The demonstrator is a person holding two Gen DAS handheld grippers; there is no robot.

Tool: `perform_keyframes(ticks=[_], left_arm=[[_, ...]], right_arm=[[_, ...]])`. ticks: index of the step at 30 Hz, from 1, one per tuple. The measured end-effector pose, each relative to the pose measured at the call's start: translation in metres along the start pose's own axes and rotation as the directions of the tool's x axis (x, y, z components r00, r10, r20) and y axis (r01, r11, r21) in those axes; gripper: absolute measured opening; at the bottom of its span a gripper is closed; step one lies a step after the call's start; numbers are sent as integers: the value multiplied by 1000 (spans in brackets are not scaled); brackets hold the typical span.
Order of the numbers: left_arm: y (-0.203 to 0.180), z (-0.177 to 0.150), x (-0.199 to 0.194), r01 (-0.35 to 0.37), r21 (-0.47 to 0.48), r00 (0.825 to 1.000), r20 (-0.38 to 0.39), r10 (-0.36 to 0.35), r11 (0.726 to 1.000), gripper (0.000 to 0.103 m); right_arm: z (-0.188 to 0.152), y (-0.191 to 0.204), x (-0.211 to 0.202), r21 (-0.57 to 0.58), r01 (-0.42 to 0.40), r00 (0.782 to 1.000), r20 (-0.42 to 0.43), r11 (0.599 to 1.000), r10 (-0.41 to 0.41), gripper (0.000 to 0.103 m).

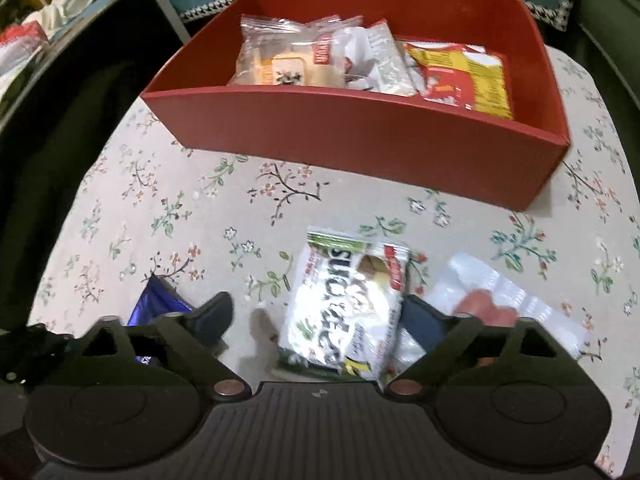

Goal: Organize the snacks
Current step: 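Grasp the white Kapronos wafer packet with the right tool while the left tool holds the biscuit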

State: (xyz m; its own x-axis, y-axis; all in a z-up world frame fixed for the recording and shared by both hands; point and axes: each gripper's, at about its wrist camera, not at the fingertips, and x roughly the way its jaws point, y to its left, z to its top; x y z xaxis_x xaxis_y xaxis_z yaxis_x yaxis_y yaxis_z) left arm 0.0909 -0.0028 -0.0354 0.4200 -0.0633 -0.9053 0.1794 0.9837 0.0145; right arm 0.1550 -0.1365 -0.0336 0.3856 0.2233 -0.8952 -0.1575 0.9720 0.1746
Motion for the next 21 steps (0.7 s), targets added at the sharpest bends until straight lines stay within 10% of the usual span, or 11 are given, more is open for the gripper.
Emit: perform_keyframes(ticks=[4, 10, 15, 21], left_arm=[[12, 0, 8, 0, -47, 1000, -20, -1, 999, 103], [16, 2, 13, 4, -55, 1000, -28, -6, 998, 103], [9, 3, 3, 38, -16, 999, -11, -38, 999, 103], [11, 3, -1, 54, -47, 998, -4, -55, 997, 103]], right_arm=[[-2, 20, 15, -138, 142, 989, -12, 980, -146, 103], [-3, 18, 15, -144, 144, 989, -8, 979, -146, 103], [-7, 16, -1, -163, 152, 988, 25, 975, -150, 70], [-16, 9, -13, -165, 130, 992, 21, 978, -128, 66]])
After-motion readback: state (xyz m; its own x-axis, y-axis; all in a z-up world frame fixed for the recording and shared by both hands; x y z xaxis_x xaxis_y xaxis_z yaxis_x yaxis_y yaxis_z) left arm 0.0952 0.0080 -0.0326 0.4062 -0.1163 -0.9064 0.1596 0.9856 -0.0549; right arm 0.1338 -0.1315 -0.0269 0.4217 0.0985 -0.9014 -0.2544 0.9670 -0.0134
